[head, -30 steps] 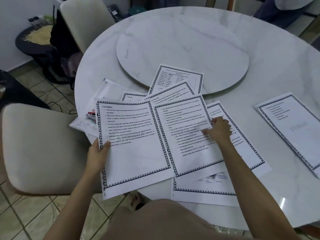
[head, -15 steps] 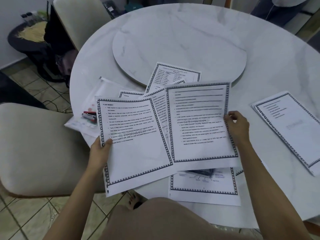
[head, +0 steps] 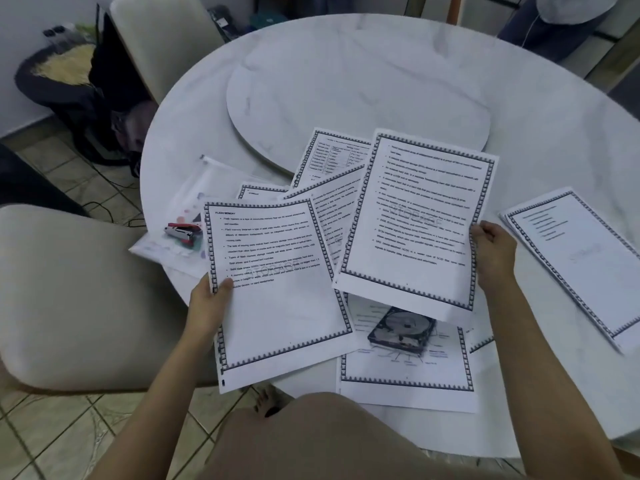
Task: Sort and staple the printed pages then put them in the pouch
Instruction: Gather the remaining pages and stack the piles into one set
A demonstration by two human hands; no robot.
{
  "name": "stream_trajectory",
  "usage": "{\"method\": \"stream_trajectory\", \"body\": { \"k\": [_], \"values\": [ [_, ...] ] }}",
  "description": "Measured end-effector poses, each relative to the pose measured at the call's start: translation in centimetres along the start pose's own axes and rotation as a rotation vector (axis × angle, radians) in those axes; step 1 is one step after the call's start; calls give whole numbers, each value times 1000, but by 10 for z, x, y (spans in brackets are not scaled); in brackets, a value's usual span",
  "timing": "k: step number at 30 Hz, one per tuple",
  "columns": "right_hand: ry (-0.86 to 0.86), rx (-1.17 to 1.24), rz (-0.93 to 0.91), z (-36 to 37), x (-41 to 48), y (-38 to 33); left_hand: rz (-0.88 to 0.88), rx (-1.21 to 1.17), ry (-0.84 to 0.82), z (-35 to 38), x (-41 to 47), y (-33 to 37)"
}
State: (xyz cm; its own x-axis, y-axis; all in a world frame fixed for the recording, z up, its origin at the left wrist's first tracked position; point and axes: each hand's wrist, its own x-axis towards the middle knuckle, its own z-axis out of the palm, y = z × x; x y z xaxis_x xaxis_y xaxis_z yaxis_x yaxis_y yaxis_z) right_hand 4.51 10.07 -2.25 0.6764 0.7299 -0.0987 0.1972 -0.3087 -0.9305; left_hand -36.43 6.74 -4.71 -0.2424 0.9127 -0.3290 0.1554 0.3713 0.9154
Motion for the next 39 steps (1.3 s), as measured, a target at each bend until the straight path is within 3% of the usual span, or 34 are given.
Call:
{"method": "stream_trajectory", "body": {
  "k": [14,18,24,30,34,39],
  "values": [
    [-378,-39,48,89,-96,10,-36,-76,-82,5,-11,0],
    [-392,-32,19,111,-122,12,-81,-160,-79,5,-13,3],
    [-496,-120,-42,115,-130,11,-39,-75,-74,2,-12,-1],
    [-219,-326,-137,66,-95,21,-61,-64,-47,-2,-6,-7],
    [14,-632,2,29,-76,43,-68,-77,-25,-2,-4,-8],
    [81,-793,128,18,-77,48,-56,-54,-16,1,-2,-7]
  ]
}}
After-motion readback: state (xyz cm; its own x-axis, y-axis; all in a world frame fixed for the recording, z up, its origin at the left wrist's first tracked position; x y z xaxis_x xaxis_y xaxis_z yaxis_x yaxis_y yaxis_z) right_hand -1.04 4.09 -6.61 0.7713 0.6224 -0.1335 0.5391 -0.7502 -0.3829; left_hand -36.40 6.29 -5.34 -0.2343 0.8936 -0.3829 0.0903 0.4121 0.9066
